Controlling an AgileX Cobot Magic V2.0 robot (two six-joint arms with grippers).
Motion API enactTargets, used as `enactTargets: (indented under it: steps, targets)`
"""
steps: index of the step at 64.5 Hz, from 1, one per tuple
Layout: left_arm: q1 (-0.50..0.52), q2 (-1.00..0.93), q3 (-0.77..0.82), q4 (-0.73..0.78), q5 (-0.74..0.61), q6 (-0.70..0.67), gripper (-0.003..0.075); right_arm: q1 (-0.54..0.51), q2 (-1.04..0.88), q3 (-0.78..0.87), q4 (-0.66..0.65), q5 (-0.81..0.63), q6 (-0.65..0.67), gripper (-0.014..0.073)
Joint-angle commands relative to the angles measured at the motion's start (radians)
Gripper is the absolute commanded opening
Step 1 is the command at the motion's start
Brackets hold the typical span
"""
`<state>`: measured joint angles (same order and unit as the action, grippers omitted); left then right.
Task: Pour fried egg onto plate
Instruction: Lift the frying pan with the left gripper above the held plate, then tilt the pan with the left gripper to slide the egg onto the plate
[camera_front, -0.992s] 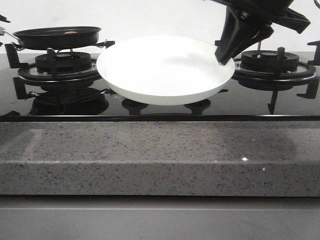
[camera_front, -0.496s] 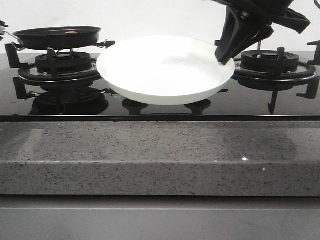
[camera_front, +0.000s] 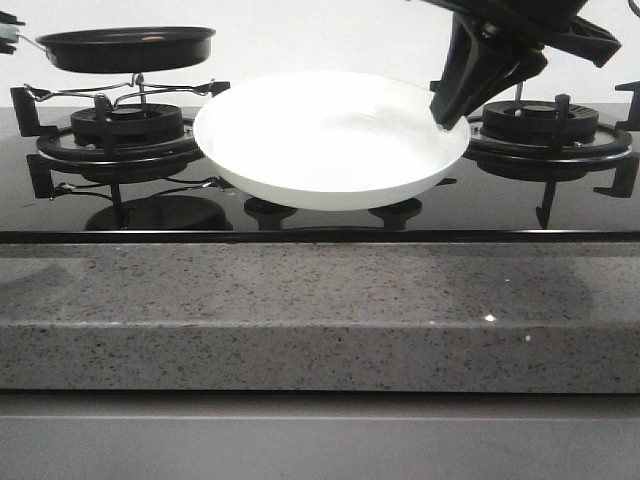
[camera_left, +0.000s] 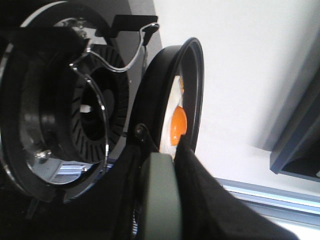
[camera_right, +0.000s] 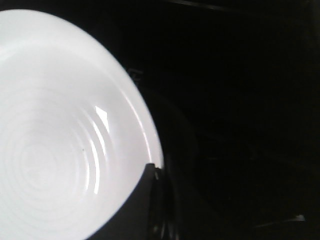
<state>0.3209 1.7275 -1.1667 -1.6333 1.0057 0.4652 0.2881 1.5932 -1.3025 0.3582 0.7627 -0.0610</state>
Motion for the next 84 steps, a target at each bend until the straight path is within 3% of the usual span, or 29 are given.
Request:
enactTargets:
  steps: [1, 19, 38, 65, 84]
  targets:
    - [0.003, -0.078, -0.037, -0.119, 0.07, 0.023, -0.0019, -0.001, -0.036, -0.025, 0.019, -0.043, -0.009, -0.0067]
    - [0.003, -0.21, -0.037, -0.089, 0.036, 0.113, -0.002, -0.001, -0.036, -0.025, 0.019, -0.043, -0.009, -0.0067]
    - [-0.076, -0.388, -0.037, 0.091, -0.071, 0.2, -0.0019, -0.001, -0.036, -0.025, 0.019, -0.043, -0.009, -0.0067]
    - [-0.335, -0.532, -0.037, 0.296, -0.244, 0.439, -0.002, -0.001, -0.036, -0.025, 0.019, -0.043, -0.009, -0.0067]
    - [-0.551, -0.536, -0.037, 0.306, -0.444, 0.806, -0.0019, -0.001, -0.036, -0.025, 0.019, -0.043, -0.009, -0.0067]
